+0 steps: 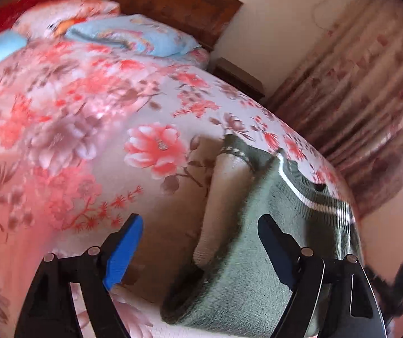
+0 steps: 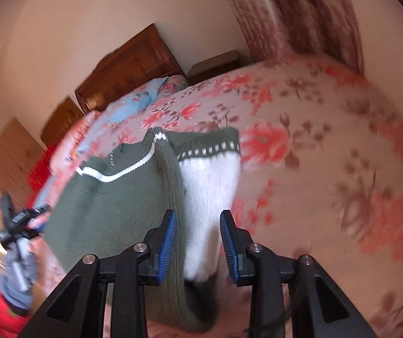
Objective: Fold small clothes
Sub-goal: 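Lift the hem with both grippers and fold it over onto the collar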
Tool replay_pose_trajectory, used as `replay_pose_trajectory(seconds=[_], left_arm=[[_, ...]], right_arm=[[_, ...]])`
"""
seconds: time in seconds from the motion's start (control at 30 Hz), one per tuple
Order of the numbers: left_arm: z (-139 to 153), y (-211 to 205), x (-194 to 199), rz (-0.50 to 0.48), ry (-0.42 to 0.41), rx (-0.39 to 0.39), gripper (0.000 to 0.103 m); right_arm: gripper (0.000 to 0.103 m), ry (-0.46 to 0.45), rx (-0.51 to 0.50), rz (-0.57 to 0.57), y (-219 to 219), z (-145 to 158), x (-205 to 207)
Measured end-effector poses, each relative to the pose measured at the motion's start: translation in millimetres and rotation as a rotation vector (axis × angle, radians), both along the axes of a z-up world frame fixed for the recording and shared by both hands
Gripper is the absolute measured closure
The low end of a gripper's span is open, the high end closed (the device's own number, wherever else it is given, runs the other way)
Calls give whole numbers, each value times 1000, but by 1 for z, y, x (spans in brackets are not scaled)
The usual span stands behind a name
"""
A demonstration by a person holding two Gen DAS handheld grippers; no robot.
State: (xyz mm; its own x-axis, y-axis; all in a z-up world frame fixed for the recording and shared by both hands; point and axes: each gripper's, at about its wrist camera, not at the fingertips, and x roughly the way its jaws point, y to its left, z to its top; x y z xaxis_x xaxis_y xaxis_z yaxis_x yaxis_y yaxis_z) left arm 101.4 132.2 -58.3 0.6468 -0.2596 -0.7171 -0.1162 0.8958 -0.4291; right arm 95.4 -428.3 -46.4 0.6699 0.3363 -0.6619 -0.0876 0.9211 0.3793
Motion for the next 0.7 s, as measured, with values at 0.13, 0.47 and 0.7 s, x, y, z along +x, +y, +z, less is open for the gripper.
replay_pose_trajectory(seconds=[0.13,0.47,0.7], left_arm=[[14,-24,8,-84,-42,80,0],[22,-65,10,-210,-64,205,0],[28,-59,35,-247,-54,237,0]], right_arm=[[70,-33,-144,71,22,17,22],[70,60,-341,289,76,-2,103],[92,-46,-447,271,84,11,79]])
